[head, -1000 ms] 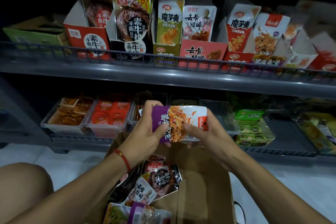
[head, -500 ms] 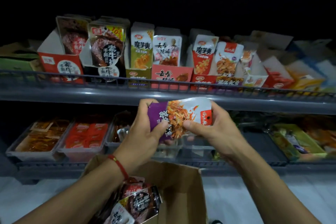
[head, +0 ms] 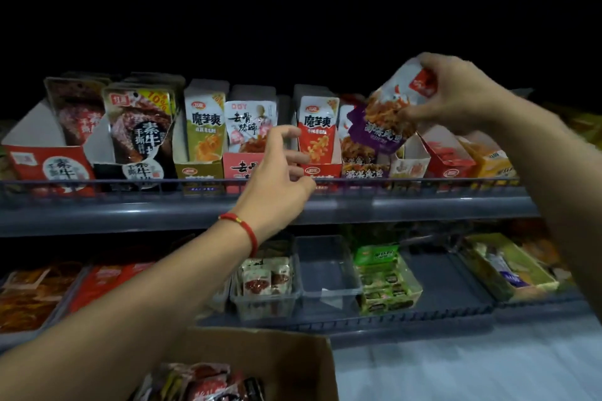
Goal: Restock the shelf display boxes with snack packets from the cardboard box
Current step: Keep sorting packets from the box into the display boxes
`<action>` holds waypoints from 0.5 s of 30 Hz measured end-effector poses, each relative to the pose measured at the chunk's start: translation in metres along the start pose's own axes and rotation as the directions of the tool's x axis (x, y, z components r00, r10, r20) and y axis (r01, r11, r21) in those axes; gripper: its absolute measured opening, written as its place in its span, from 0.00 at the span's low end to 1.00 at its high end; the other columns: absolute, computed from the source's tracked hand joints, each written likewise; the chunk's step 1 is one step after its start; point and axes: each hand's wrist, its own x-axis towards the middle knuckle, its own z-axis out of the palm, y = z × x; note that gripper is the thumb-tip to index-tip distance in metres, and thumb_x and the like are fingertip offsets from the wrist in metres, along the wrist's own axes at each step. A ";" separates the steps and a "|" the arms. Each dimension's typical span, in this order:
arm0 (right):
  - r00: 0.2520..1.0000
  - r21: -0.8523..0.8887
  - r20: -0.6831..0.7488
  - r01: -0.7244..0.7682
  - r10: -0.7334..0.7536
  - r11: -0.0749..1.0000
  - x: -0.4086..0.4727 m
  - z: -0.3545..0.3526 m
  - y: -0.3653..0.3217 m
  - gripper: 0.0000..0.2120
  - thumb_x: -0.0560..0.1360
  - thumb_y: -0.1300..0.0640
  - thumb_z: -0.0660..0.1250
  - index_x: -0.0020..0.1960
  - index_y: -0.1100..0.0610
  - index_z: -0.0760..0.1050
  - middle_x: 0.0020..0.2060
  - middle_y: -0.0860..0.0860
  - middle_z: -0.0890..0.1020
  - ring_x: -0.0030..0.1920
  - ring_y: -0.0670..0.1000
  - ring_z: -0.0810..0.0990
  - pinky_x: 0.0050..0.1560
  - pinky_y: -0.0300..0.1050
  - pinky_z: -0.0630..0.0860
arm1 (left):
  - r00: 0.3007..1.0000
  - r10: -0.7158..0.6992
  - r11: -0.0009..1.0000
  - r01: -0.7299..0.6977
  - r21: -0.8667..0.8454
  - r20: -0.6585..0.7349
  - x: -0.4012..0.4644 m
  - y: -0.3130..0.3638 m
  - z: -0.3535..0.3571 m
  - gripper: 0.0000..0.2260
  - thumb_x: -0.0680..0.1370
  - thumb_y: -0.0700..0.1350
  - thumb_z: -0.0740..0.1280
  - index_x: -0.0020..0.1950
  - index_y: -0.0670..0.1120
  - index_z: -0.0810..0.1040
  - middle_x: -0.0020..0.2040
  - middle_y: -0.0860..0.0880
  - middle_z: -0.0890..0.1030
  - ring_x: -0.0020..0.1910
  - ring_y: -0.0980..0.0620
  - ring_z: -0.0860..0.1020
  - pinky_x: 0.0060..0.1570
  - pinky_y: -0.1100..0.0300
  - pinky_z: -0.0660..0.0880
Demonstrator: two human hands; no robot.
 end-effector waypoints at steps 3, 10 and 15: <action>0.987 -0.173 0.152 0.077 -0.051 0.982 0.031 0.003 0.000 0.27 0.70 0.58 0.78 0.64 0.48 0.69 0.48 0.44 0.75 0.50 0.50 0.78 0.53 0.47 0.74 | 0.999 0.037 0.996 -0.036 0.087 -0.007 0.004 0.000 -0.003 0.27 0.79 0.35 0.67 0.71 0.55 0.61 0.58 0.51 0.77 0.56 0.54 0.78 0.54 0.57 0.80; 0.942 -0.329 0.329 0.178 -0.064 0.928 0.072 0.032 -0.008 0.31 0.69 0.57 0.79 0.68 0.48 0.69 0.56 0.47 0.77 0.55 0.53 0.78 0.57 0.51 0.77 | 0.998 0.068 0.982 -0.070 0.175 0.019 0.016 0.004 0.001 0.25 0.79 0.35 0.67 0.69 0.54 0.62 0.57 0.51 0.77 0.56 0.53 0.78 0.56 0.53 0.80; 0.934 -0.298 0.357 0.146 -0.031 0.943 0.082 0.024 -0.015 0.30 0.69 0.57 0.78 0.68 0.50 0.71 0.56 0.49 0.79 0.54 0.54 0.80 0.57 0.54 0.79 | 0.996 0.084 0.975 -0.087 0.204 0.025 0.028 0.008 0.009 0.25 0.79 0.35 0.67 0.71 0.52 0.64 0.56 0.52 0.76 0.54 0.56 0.77 0.51 0.61 0.78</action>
